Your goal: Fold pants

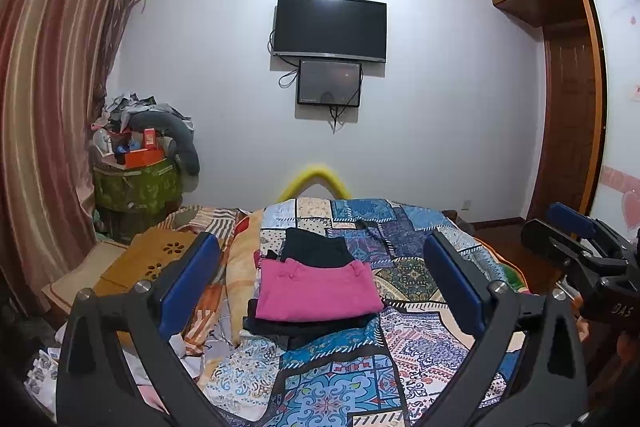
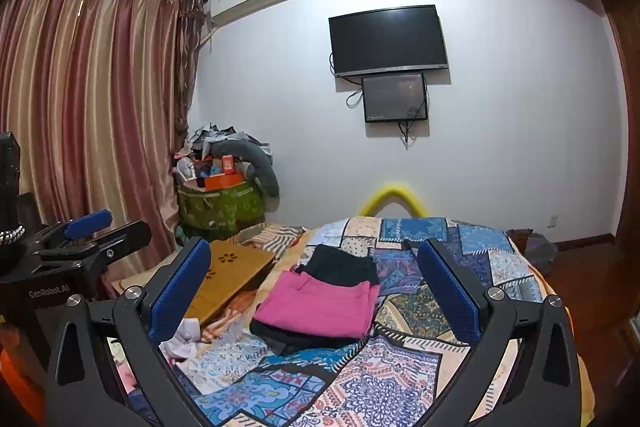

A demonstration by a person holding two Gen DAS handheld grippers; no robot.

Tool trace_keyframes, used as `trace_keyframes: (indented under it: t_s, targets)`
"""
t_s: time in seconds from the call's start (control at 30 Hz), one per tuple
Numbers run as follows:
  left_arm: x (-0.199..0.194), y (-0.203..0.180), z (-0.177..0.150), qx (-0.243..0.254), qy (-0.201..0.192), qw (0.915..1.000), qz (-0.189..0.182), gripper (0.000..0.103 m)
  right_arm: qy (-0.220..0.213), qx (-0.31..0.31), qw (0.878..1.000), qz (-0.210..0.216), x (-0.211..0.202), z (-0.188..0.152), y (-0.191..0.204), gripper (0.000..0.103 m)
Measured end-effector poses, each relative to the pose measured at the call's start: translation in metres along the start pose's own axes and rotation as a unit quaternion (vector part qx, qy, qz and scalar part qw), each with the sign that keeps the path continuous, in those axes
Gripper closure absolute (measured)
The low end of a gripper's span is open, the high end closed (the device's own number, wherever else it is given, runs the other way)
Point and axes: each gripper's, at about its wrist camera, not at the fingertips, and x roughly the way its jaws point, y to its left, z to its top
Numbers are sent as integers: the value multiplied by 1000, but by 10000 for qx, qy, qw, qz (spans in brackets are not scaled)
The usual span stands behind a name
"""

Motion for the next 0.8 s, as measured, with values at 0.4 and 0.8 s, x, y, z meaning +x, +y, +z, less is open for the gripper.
trace_keyframes:
  t_s: [0.4,0.8]
  targets:
    - [7,2,-4,-23,83,10000,-7,0,59,30,10000,-57,-1,1,-2,0]
    - [9,2,-5,-11,90,10000,-33,0,74,42,9999,-91,-3,2,-2,0]
